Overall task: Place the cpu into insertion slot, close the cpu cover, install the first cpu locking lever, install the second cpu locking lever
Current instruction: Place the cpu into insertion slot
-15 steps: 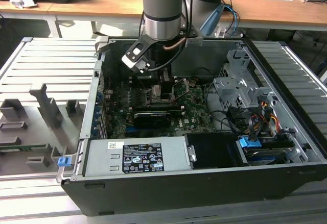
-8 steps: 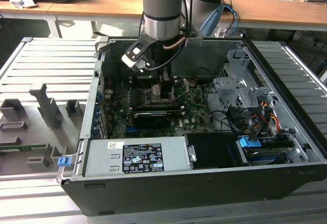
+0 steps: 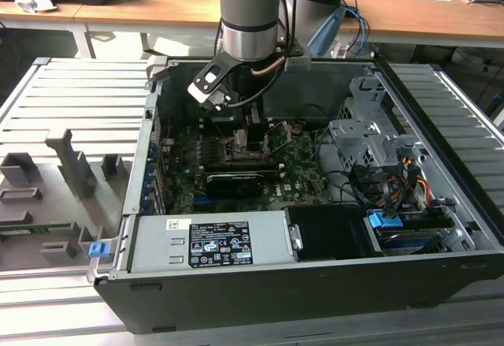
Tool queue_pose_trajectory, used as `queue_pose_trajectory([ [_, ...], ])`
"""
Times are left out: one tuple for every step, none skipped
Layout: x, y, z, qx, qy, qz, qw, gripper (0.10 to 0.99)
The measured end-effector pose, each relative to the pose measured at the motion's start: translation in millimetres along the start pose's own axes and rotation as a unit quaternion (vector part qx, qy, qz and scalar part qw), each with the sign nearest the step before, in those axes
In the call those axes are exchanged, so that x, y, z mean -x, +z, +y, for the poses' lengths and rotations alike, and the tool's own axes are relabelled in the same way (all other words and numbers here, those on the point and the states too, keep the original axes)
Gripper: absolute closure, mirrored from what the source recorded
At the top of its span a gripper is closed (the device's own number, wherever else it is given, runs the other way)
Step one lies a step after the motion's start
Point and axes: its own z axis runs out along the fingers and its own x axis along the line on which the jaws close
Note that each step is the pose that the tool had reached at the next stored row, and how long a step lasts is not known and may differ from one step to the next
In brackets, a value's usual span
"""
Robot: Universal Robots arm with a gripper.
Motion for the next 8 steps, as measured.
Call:
queue_pose_trajectory([
  [-0.3, 0.5, 0.0, 0.0000, 0.000, 0.0001, 1.0000, 0.545],
  [-0.5, 1.2, 0.0, 0.0000, 0.000, 0.0001, 1.0000, 0.545],
  [-0.5, 1.7, 0.0, 0.0000, 0.000, 0.0000, 1.0000, 0.545],
  [-0.6, 2.3, -0.1, 0.0000, 0.000, 0.0000, 1.0000, 0.545],
  [-0.6, 2.7, -0.2, 0.0000, 0.000, 0.0000, 1.0000, 0.545],
  [-0.6, 3.6, -0.2, 0.0000, 0.000, -0.0001, 1.0000, 0.545],
  [-0.6, 4.2, -0.3, 0.0000, 0.000, -0.0001, 1.0000, 0.545],
  [-0.6, 4.7, -0.3, 0.0000, 0.000, -0.0001, 1.0000, 0.545],
])
